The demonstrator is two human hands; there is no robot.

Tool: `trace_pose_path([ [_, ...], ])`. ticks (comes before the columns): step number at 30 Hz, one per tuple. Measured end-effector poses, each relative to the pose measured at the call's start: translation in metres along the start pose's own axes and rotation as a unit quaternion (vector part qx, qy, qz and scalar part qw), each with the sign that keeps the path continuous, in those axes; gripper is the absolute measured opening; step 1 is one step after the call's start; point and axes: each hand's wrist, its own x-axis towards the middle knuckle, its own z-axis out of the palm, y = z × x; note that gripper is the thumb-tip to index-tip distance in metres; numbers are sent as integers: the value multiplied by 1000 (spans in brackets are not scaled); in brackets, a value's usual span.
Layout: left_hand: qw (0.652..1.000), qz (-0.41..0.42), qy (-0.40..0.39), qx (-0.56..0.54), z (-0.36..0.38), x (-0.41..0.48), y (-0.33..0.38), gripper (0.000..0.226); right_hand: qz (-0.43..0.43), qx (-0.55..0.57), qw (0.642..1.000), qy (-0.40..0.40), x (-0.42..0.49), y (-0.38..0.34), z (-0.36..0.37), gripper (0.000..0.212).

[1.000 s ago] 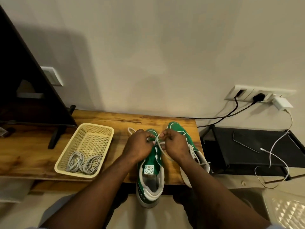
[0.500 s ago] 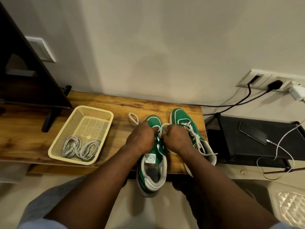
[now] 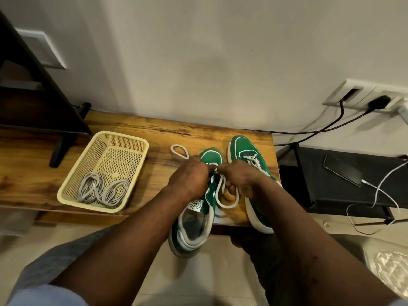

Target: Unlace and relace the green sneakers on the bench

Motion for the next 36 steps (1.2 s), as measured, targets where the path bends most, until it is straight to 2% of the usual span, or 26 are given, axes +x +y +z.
trace_pose_path([
  [2,1000,-1,-6,-1,-1,-1,2,49,15,37,999,-13,-3,1,-2,30],
  [6,1000,-13,-1,-4,0,-3,4,53,66,228,969,-71,-12,0,-3,27],
  [11,1000,-20,12,-6,-3,-5,6,48,47,289,953,-72,-19,1,-4,32],
  [13,1000,-12,18,-7,-4,-5,4,43,6,243,969,-47,-20,2,-7,30],
  [16,998,-22,-9,-61,-9,0,-3,45,-64,51,994,75,-22,0,-13,29],
  [19,980,-59,-19,-190,-34,3,-7,37,-117,-99,969,196,-18,-6,-17,26],
  [22,960,-56,71,-266,-65,6,-7,14,-227,-85,923,298,-14,-16,-10,13],
  [23,955,-49,128,-264,-74,6,-7,15,-260,-63,908,323,-16,-21,-7,9],
  [24,945,-46,199,-258,-82,6,-8,19,-282,-49,891,352,-18,-27,-5,16],
  [26,904,-46,344,-251,-96,2,-14,26,-300,-26,865,400,-22,-34,-3,30],
  [27,882,-54,399,-246,-101,-1,-18,28,-306,-3,858,413,-23,-36,-4,28],
  [28,868,-62,432,-237,-105,-4,-22,29,-311,23,855,414,-23,-37,-5,23],
  [29,870,-65,434,-227,-107,-6,-26,27,-313,39,858,405,-21,-37,-6,19],
  [30,888,-63,401,-216,-106,-7,-30,25,-308,32,868,389,-21,-37,-7,16],
  [33,966,-66,176,-179,-90,-7,-32,13,-261,-49,908,325,-16,-32,-5,15],
  [34,977,-72,124,-157,-83,-6,-32,8,-237,-53,925,293,-16,-31,-5,15],
  [36,987,-83,68,-116,-74,-4,-31,4,-186,-43,953,236,-15,-28,-6,16],
])
